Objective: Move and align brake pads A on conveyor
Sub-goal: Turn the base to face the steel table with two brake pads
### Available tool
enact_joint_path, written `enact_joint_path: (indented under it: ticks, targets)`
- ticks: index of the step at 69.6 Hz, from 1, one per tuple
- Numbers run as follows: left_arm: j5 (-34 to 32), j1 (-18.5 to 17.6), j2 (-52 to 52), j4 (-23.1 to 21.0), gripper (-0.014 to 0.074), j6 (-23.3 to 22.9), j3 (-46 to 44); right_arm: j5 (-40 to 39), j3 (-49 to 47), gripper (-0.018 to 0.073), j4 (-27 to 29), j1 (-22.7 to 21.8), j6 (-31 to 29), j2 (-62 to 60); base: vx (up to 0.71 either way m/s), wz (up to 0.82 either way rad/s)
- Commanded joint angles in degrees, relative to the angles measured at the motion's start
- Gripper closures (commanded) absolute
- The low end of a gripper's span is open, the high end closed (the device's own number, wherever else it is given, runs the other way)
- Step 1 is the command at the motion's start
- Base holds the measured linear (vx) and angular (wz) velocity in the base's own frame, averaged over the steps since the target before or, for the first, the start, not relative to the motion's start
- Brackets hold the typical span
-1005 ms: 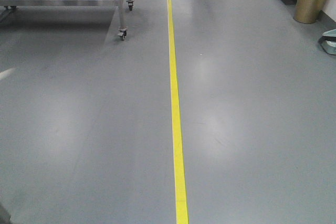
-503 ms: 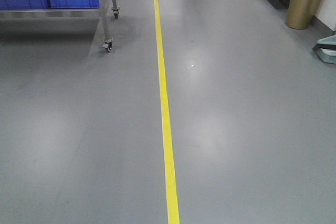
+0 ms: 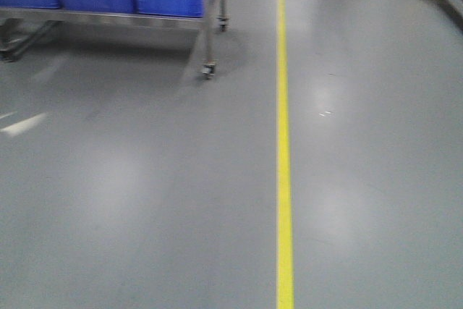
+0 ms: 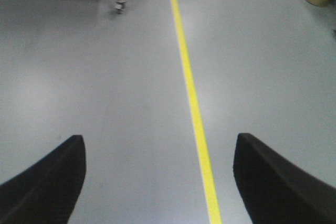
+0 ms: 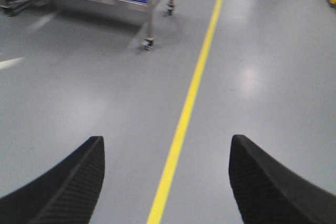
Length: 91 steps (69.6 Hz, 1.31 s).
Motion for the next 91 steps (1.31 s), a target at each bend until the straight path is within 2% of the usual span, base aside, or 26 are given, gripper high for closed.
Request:
enact_joint_path:
  ticks: [1, 91]
  targets:
    - [-1.8, -0.4, 0.5, -0.8, 0.0053, 0.0, -1.1, -4.0, -1.2, 0.0082, 0.0, -0.1, -0.6, 0.1, 0.26, 0.65]
    - [-1.8, -0.4, 0.3, -0.8, 0.0053, 0.0, -1.1, -3.9, -1.2, 0.0082, 0.0, -0.1, -0.6, 0.0, 0.22, 0.82]
